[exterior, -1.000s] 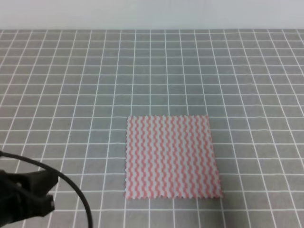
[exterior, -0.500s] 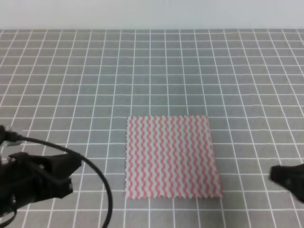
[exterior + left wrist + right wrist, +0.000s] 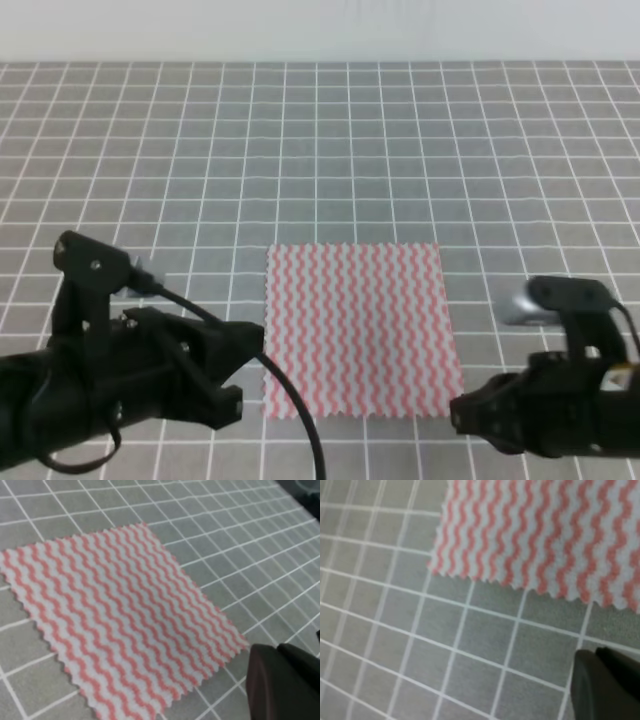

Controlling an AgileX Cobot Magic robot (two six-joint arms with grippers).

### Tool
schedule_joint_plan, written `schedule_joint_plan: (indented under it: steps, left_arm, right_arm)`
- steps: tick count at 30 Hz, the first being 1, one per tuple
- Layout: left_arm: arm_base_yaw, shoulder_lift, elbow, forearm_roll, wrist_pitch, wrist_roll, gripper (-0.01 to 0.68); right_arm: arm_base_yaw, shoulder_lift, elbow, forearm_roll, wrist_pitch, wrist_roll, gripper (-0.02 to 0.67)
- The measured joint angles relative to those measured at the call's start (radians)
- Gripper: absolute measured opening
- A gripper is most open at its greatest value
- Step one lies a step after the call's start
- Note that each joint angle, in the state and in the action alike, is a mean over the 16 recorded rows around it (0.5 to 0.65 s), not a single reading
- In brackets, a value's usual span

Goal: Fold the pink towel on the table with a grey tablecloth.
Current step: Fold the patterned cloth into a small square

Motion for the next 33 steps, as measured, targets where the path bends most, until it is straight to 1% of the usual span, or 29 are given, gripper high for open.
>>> schedule_joint_plan:
  steps: [4,9,15,19,23,33]
  left_arm:
    - [-0.043,0.01,-0.016,0.009,-0.029,0.0,-0.001]
    - [-0.058,0.013,-0.02,0.025,-0.046,0.0,-0.001]
    - [-0.058,0.013,-0.02,0.036,-0.048,0.0,-0.001]
    - [-0.058,0.013,-0.02,0.04,-0.048,0.0,-0.001]
    - [-0.058,0.013,-0.02,0.044,-0.048,0.0,-0.001]
    - [-0.058,0.013,-0.019,0.059,-0.048,0.0,-0.001]
  right_arm:
    - [0.004,0.08,-0.04,-0.094,0.02,0.079,0.024]
    - [-0.016,0.159,-0.072,-0.171,0.025,0.162,0.112]
    - [-0.042,0.232,-0.093,-0.192,0.003,0.226,0.233]
    - [-0.056,0.276,-0.107,-0.174,-0.011,0.234,0.29]
    - [-0.06,0.312,-0.121,-0.157,-0.017,0.233,0.312]
    - [-0.06,0.376,-0.141,-0.149,-0.017,0.232,0.308]
